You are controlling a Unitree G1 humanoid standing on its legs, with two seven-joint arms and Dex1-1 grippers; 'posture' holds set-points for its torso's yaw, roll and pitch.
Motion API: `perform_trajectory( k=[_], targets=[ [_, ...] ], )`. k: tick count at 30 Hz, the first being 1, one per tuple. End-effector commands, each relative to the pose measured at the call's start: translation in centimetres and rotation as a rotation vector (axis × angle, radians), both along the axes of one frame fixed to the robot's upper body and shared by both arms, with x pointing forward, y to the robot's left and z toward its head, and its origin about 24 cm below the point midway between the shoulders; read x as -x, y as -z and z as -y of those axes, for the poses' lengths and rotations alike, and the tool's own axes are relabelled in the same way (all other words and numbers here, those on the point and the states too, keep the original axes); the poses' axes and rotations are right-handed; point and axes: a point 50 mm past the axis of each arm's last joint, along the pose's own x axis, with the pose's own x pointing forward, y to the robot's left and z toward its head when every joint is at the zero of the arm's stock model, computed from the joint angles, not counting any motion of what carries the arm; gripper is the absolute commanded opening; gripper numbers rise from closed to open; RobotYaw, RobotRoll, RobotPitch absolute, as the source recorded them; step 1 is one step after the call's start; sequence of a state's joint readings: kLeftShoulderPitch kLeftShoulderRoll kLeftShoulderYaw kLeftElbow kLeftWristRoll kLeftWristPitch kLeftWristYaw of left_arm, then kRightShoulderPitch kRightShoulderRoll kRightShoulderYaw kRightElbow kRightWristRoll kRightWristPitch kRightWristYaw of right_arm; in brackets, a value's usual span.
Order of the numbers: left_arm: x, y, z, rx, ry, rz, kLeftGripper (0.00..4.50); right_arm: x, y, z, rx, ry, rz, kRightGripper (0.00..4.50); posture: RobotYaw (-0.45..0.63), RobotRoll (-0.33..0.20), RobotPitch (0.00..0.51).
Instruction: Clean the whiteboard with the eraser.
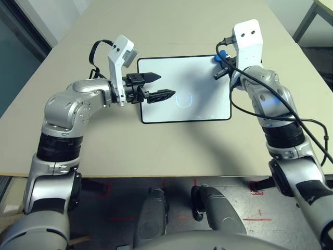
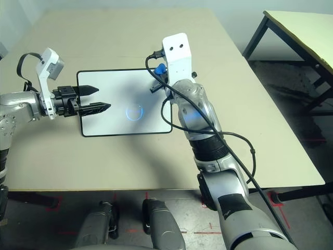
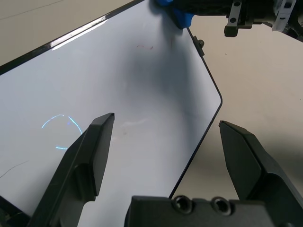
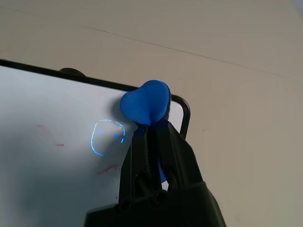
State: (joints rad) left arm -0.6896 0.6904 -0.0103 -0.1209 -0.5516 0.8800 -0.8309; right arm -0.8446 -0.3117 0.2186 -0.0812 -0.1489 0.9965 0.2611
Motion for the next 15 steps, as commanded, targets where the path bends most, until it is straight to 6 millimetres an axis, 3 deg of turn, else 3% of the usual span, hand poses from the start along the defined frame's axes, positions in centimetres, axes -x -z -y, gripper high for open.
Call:
perform_trajectory(
  k=[1,8,15],
  targets=[
    [0.2,0.1,0.0,-0.004,0.002,-0.005,4.50,0.7,2.5,-1.3,0.009,-0.035,-0.102,0.00,0.02,0.000,0.163],
    [0.2,0.2,0.0,-0.005,0.003,-0.006,4.50,1.8,4.0,-3.4,-0.001,-0.119,-0.161,0.00,0.03,0.000,0.162],
    [0.2,0.2,0.1,-0.006,0.004,-0.004,4.50,1.1,3.7,-2.7,0.009,-0.094,-0.142,0.00,0.03,0.000,0.154]
  ],
)
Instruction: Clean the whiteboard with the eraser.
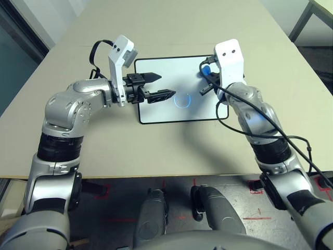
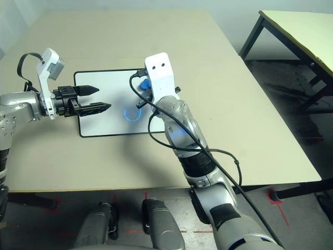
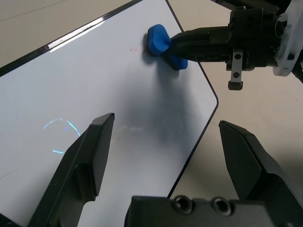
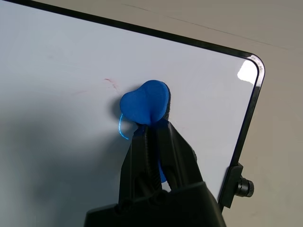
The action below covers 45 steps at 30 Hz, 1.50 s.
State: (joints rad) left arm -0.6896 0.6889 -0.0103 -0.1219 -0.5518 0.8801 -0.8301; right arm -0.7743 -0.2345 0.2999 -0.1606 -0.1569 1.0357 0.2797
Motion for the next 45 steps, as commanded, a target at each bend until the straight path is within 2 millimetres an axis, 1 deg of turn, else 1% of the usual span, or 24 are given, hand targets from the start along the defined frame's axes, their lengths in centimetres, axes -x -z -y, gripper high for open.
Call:
perform_trajectory(
  k=[1,3,8,13,16,19,25,29,32,35,39,42,45],
  targets=[
    [0.3,0.2,0.1,-0.007,0.004,-0.005,4.50,-0.7,1.2,0.7,0.017,0.028,-0.063,0.00,0.03,0.000,0.154],
    [0.3,0.2,0.1,-0.007,0.005,-0.005,4.50,-1.3,0.2,1.4,0.014,0.057,-0.026,0.00,0.03,0.000,0.152],
    [0.3,0.3,0.1,-0.007,0.007,-0.005,4.50,-2.1,-1.3,2.6,0.004,0.111,0.030,0.00,0.03,0.000,0.152],
    [0.3,0.3,0.1,-0.006,0.007,-0.005,4.50,-2.2,-1.4,2.7,0.000,0.119,0.035,0.00,0.03,0.000,0.153],
    [0.3,0.2,0.1,-0.006,0.006,-0.005,4.50,-1.8,-0.8,2.0,-0.006,0.090,0.014,0.00,0.03,0.000,0.153],
    [0.3,0.2,0.1,-0.006,0.005,-0.003,4.50,-1.2,-0.3,0.4,-0.026,0.028,-0.017,0.00,0.03,0.000,0.153],
    [0.2,0.2,0.0,-0.007,0.005,-0.003,4.50,-0.1,-0.1,-2.7,-0.055,-0.106,-0.052,0.00,0.03,0.000,0.150],
    [0.2,0.2,0.0,-0.007,0.003,-0.002,4.50,0.0,-0.1,-3.7,-0.056,-0.146,-0.058,0.00,0.03,0.000,0.150],
    [0.3,0.2,0.0,-0.006,0.002,-0.002,4.50,-0.5,-0.6,-3.6,-0.051,-0.132,-0.026,0.00,0.04,0.000,0.150],
    [0.3,0.3,0.0,-0.006,0.001,-0.003,4.50,-1.5,-2.1,-2.8,-0.056,-0.082,0.039,0.00,0.04,0.000,0.149],
    [0.4,0.4,0.0,-0.006,-0.001,-0.005,4.50,-2.3,-3.6,-2.0,-0.068,-0.043,0.095,0.00,0.03,0.000,0.153],
    [0.5,0.4,0.0,-0.004,-0.002,-0.006,4.50,-2.4,-3.7,-2.0,-0.070,-0.042,0.100,0.00,0.03,0.000,0.153],
    [0.5,0.4,0.0,-0.003,-0.002,-0.005,4.50,-2.0,-3.1,-2.5,-0.069,-0.067,0.078,0.00,0.03,0.000,0.157]
  ],
)
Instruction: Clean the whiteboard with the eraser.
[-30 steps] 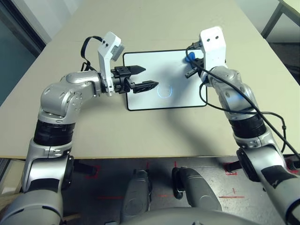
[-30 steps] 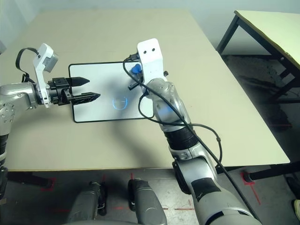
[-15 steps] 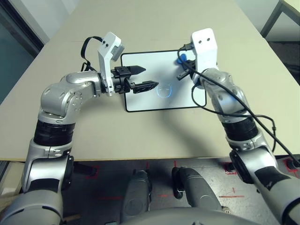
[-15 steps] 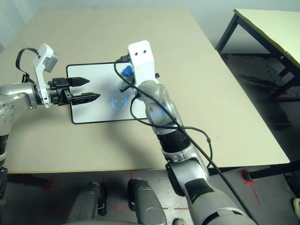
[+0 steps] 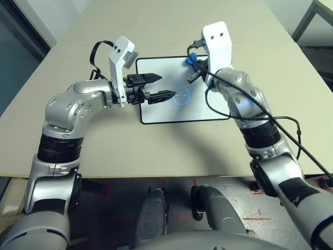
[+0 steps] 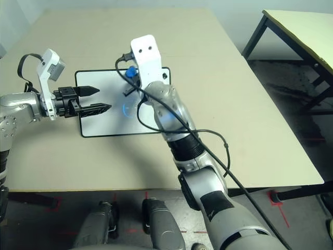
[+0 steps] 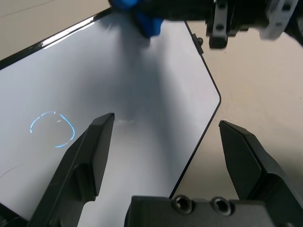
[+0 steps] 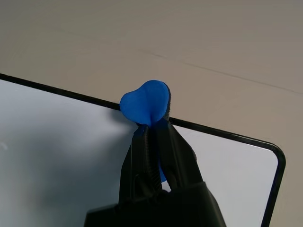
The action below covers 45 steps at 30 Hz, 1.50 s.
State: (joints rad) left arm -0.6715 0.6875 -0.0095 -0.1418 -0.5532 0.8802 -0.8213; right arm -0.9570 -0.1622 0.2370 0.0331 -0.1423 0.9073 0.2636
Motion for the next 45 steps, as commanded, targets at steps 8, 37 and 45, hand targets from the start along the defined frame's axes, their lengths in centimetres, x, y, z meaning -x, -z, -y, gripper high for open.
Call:
perform_trajectory(
  k=[8,37,45],
  targets=[
    [0.3,0.1,-0.1,-0.001,-0.002,-0.009,4.50,2.1,3.8,-2.8,0.020,-0.135,-0.149,0.00,0.04,0.000,0.167],
    [0.2,0.0,-0.1,-0.001,-0.001,-0.011,4.50,0.3,3.5,0.0,0.030,0.023,-0.128,0.00,0.04,0.000,0.175],
    [0.2,0.0,0.1,0.001,0.000,-0.014,4.50,1.8,5.7,-1.2,0.043,-0.045,-0.213,0.00,0.04,0.000,0.178]
  ],
)
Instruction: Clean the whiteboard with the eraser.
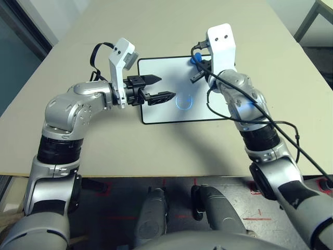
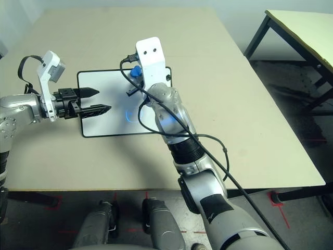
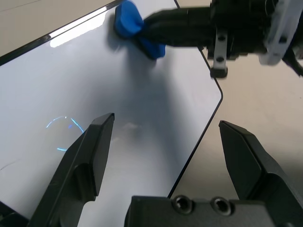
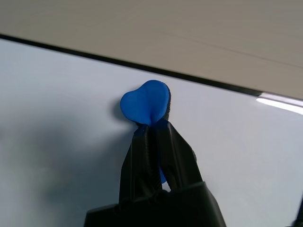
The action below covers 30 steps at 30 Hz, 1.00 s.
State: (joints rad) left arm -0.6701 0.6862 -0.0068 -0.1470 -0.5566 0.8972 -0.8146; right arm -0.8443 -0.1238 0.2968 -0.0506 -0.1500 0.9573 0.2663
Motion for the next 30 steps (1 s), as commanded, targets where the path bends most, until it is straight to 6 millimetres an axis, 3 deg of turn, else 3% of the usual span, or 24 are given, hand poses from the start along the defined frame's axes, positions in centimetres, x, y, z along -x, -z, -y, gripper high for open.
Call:
perform_trajectory(
  k=[1,7,13,18,22,26,30],
  targets=[
    [0.2,0.0,0.1,0.001,0.006,-0.002,4.50,0.3,2.7,0.0,0.036,-0.006,-0.131,0.00,0.04,0.000,0.178],
    [0.0,0.0,0.2,0.004,0.008,-0.002,4.50,0.1,2.7,0.6,0.037,0.009,-0.145,0.00,0.03,0.000,0.173],
    [-0.2,0.1,0.3,0.007,0.014,0.000,4.50,-0.9,1.0,2.2,0.021,0.079,-0.092,0.00,0.01,0.000,0.171],
    [-0.2,0.2,0.5,0.012,0.018,0.005,4.50,-0.7,-1.9,4.1,-0.050,0.108,-0.057,0.00,0.00,0.000,0.163],
    [-0.4,0.0,0.1,0.029,-0.003,0.035,4.50,0.7,-4.6,6.1,-0.137,0.100,-0.029,0.00,0.00,0.000,0.160],
    [-0.9,-1.5,-1.1,0.088,-0.101,0.150,4.50,2.9,-8.1,9.1,-0.284,0.128,-0.038,0.00,0.00,0.000,0.155],
    [-1.4,-3.2,-2.8,0.172,-0.255,0.312,4.50,3.8,-9.8,12.7,-0.286,0.281,0.021,0.00,-0.02,0.000,0.154]
  ],
)
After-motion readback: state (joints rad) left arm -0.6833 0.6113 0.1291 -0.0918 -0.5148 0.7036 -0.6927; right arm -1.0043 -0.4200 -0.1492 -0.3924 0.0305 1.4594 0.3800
